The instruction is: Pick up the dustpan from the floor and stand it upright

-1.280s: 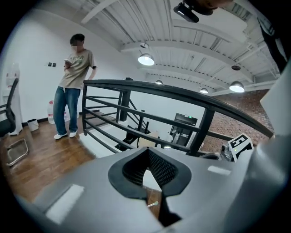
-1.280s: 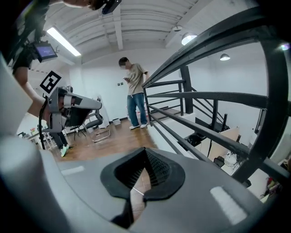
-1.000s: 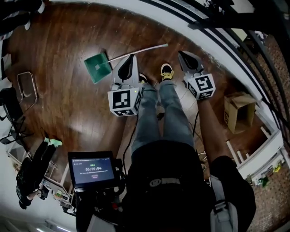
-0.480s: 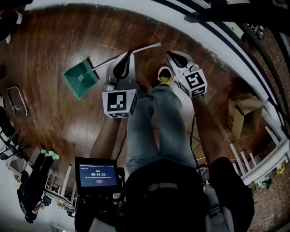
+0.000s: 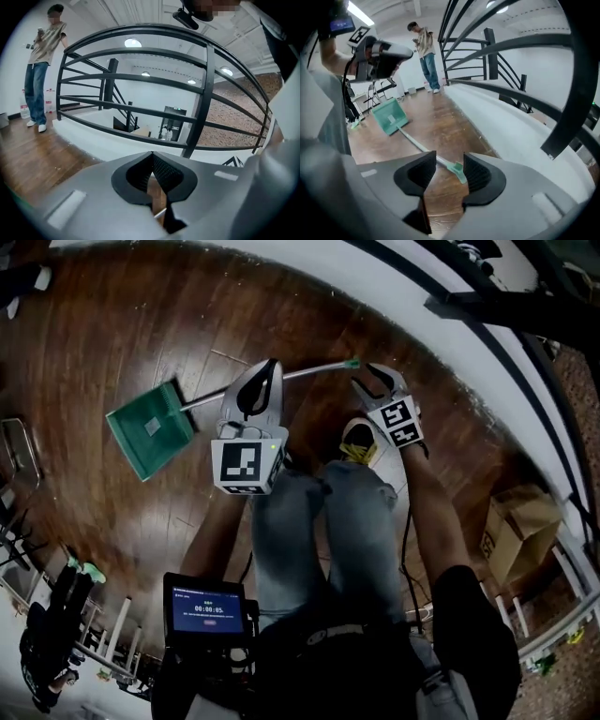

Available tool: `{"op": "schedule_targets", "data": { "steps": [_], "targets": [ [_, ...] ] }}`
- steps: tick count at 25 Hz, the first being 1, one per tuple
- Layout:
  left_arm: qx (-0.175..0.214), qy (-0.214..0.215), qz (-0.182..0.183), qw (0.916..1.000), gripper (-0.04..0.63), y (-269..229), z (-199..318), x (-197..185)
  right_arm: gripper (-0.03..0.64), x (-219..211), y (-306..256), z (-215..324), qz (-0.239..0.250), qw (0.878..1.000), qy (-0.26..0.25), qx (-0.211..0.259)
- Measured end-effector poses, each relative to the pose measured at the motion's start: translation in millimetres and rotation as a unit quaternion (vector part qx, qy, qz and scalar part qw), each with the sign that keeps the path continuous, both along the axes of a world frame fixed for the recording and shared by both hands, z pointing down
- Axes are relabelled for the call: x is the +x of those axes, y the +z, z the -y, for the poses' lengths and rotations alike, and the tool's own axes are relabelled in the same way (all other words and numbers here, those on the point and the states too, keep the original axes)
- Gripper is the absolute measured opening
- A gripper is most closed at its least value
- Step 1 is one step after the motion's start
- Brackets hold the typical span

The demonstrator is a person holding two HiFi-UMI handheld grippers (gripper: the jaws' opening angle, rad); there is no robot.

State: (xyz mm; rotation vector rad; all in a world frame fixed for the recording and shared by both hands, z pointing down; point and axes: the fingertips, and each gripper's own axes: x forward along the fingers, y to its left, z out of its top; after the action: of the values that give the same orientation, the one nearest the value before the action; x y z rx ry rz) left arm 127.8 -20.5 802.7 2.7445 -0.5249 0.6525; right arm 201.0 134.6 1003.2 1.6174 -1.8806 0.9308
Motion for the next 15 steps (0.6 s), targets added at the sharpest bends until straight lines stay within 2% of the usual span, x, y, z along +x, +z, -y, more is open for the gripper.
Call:
{"op": "schedule_targets", "data": {
  "steps": [3,8,12,15],
  "targets": [
    [0.004,-0.006,0.002,1.0000,0.020,25,7,-9,0.197,-2,46,-5,-0.025,0.999,-0.016,-0.014],
    [0.017,-0.027,-0.023,0.9992,0.020,49,25,-22,0.217,-2,98,-6,-0.078,0.994,-0.067,-0.034],
    [0.016,-0.040,-0.032,0.9985,0.020,53,29,-32,0.216,-2,106,2,-0.072,0.995,-0.065,-0.011],
    [0.008,-0.047,-0.024,0.9986,0.020,57,32,-35,0.214,-3,109,12,-0.057,0.996,-0.075,0.010]
  ]
}}
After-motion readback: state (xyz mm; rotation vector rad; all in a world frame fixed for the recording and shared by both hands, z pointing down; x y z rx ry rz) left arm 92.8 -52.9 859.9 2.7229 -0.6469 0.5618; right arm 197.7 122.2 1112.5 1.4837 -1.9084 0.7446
